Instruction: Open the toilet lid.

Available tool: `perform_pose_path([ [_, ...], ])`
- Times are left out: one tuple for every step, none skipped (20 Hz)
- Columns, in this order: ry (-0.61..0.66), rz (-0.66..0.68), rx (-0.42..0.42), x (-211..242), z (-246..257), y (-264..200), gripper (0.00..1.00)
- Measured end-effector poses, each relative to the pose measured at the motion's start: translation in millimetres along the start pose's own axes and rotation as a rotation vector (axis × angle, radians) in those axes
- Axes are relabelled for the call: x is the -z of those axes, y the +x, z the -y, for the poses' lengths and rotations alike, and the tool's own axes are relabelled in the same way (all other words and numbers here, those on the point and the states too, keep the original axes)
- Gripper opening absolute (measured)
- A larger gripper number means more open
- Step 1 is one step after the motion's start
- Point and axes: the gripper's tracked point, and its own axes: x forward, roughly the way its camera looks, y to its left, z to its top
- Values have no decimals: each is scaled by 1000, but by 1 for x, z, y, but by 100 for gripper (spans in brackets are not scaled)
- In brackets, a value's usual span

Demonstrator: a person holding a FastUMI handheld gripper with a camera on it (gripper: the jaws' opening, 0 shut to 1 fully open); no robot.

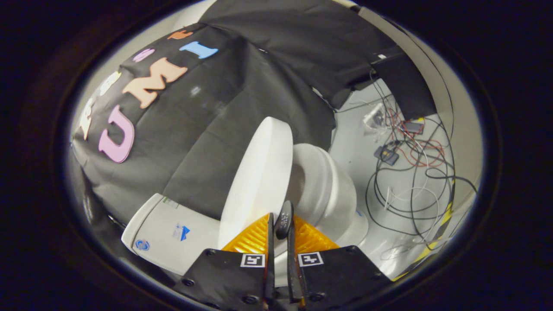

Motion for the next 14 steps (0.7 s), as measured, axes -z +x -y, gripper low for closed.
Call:
perform_pose_path([
  [-35, 5, -5, -4, -7, -3, 14],
  [-70, 7, -12, -6, -14, -6, 14],
  [-101, 14, -26, -10, -23, -9, 14],
  [-126, 27, -50, -14, -33, -13, 13],
  [-144, 41, -81, -19, -47, -15, 13],
  [-158, 54, -108, -22, -59, -18, 13],
  [-176, 61, -125, -24, -70, -19, 13],
  [-200, 63, -133, -25, -78, -21, 13],
  [-228, 61, -136, -25, -85, -22, 14],
  [-253, 65, -148, -27, -93, -25, 13],
  [-273, 63, -158, -26, -100, -25, 13],
  [-289, 64, -166, -27, -105, -27, 13],
  [-299, 61, -172, -27, -109, -28, 13],
  [-310, 61, -181, -27, -113, -29, 13],
])
